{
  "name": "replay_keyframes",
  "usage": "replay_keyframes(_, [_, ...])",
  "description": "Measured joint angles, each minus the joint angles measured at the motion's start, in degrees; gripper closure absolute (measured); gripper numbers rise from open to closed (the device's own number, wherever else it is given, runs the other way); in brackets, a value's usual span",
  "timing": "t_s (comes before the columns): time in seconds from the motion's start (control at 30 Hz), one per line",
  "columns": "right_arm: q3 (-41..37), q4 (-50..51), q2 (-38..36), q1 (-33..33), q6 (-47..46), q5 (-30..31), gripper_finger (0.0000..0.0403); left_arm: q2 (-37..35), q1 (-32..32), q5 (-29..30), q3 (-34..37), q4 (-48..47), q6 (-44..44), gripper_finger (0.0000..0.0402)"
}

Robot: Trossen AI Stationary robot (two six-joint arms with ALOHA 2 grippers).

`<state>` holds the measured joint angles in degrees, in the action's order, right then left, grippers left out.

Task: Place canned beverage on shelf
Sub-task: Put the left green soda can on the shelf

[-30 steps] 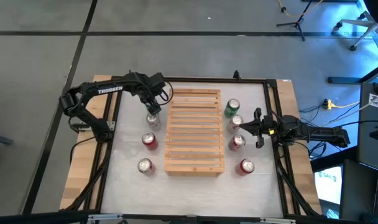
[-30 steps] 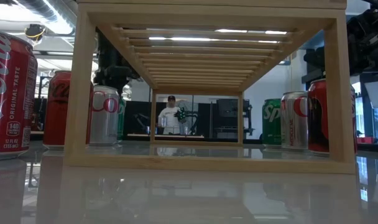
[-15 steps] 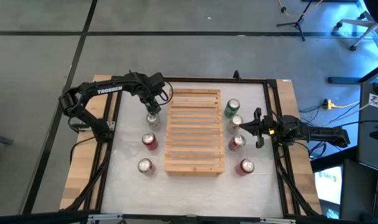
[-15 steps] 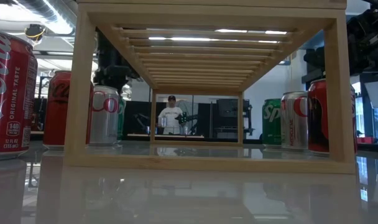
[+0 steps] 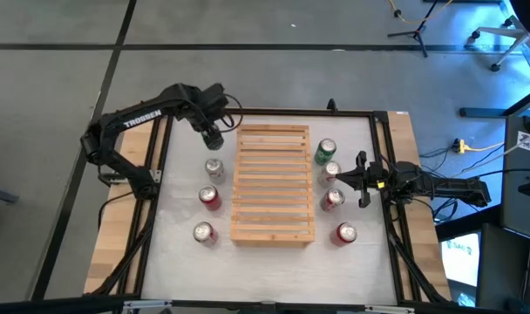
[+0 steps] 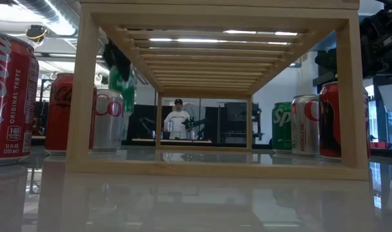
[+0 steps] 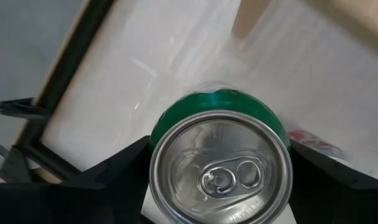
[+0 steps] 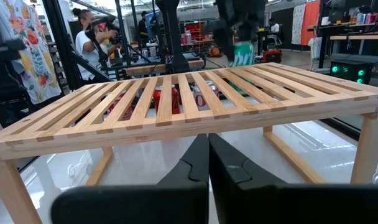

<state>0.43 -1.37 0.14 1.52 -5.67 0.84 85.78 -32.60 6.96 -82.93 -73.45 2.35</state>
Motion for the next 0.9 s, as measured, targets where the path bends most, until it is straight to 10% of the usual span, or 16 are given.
replay_keyframes(0.37, [0.0, 0.0, 0.01, 0.01, 0.0, 0.0, 0.0403, -0.02, 0.0, -0.41, -14.25, -8.55, -1.27, 0.0115])
replay_keyframes(0.9, [0.0, 0.0, 0.0, 0.0, 0.0, 0.0, 0.0403, 0.0, 4.13, -3.67, -15.97, -7.78, -7.53, 0.0115])
